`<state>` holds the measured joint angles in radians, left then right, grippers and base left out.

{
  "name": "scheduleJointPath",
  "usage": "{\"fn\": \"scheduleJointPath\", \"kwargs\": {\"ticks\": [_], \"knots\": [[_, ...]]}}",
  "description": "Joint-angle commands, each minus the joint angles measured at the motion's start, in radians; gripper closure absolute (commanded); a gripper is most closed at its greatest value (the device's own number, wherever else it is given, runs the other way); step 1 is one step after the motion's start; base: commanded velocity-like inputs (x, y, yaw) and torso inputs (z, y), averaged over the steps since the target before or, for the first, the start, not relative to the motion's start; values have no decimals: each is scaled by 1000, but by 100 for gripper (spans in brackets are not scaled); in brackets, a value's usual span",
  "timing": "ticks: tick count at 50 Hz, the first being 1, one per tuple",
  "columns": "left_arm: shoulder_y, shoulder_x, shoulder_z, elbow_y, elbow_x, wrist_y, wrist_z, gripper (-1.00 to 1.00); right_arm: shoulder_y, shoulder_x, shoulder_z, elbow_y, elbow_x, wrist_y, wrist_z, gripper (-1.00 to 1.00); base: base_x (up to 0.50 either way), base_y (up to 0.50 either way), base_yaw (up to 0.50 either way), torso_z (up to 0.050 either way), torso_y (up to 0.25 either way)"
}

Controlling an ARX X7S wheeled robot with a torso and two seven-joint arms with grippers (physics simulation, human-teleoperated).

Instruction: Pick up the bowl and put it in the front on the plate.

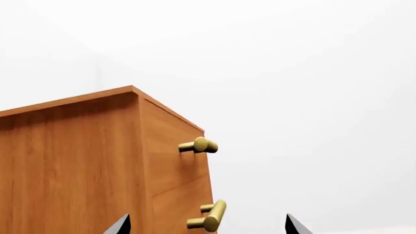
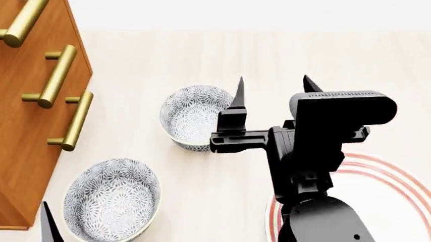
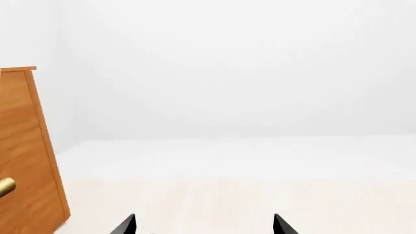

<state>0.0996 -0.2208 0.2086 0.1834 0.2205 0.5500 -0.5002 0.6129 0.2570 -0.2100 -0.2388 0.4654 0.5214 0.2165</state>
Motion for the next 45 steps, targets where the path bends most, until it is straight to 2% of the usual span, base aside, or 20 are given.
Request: {"fn": "scheduleJointPath", "kwargs": {"ticks": [1,5,16,20,29,45], "knots": [[-4,4,-2,-7,-6,-11,9,-100,226,-47,19,208,82,176,-42,-100,0,0,0,0,0],[-5,2,1,-7,-11,-19,9,-100,294,-70,21,314,97,201,-56,-100,0,0,0,0,0],[-9,-2,9,-17,-26,-30,10,-100,458,-144,15,670,44,92,-82,-100,0,0,0,0,0],[-10,-4,11,-15,-27,-34,9,-100,472,-153,22,703,51,90,-75,-100,0,0,0,0,0],[-13,-8,19,-21,-31,-41,8,-100,494,-200,134,862,143,158,8,-100,0,0,0,0,0],[-14,-14,28,-26,-38,-49,5,-100,482,-224,89,924,145,138,48,-100,0,0,0,0,0]]}}
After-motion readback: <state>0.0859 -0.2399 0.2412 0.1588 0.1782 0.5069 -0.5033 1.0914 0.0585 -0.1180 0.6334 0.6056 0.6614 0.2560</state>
